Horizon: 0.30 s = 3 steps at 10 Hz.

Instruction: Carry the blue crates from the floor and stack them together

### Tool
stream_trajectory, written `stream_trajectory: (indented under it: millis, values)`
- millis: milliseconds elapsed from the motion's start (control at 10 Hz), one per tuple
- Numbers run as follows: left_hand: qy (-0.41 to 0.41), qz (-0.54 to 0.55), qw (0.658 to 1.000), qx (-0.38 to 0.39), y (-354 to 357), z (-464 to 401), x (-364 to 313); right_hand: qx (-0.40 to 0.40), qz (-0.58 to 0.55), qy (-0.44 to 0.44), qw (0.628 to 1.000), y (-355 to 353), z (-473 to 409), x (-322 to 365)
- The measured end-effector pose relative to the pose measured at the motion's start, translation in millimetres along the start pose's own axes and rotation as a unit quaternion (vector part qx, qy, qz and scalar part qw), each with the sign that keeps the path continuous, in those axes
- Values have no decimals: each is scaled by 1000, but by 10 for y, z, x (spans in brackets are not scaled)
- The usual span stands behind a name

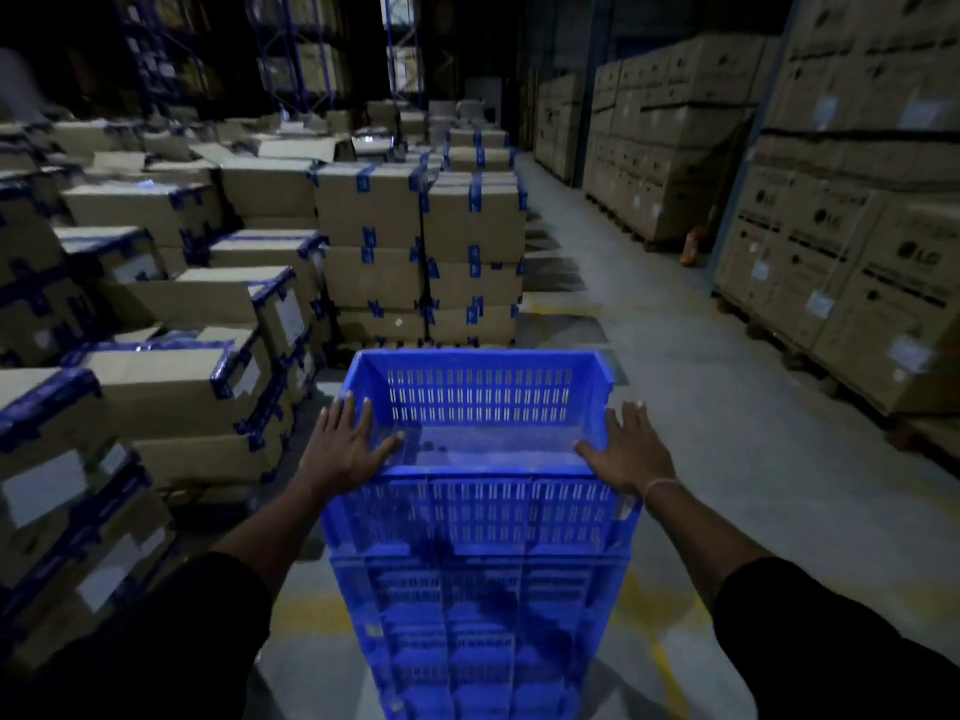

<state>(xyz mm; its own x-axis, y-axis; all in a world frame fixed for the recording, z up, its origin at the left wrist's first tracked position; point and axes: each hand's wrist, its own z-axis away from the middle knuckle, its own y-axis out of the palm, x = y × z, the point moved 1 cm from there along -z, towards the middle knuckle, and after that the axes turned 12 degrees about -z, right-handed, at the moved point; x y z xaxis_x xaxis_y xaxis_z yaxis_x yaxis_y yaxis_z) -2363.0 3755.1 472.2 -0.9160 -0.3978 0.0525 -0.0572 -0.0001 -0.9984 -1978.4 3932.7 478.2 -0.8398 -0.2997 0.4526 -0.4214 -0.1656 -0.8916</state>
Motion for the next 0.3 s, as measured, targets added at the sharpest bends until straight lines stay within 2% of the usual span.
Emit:
stream_trajectory:
  millis: [100,200,300]
  values:
    - [14,23,1000,-1,-202,86,-46,19,19,3,1000,-149,69,46]
    - [39,16,998,-55,-326,112,-27,14,8,-30,999,-324,108,134]
    - [41,24,989,-142,-713,49,127,-55,-10,-95,994,-733,42,374]
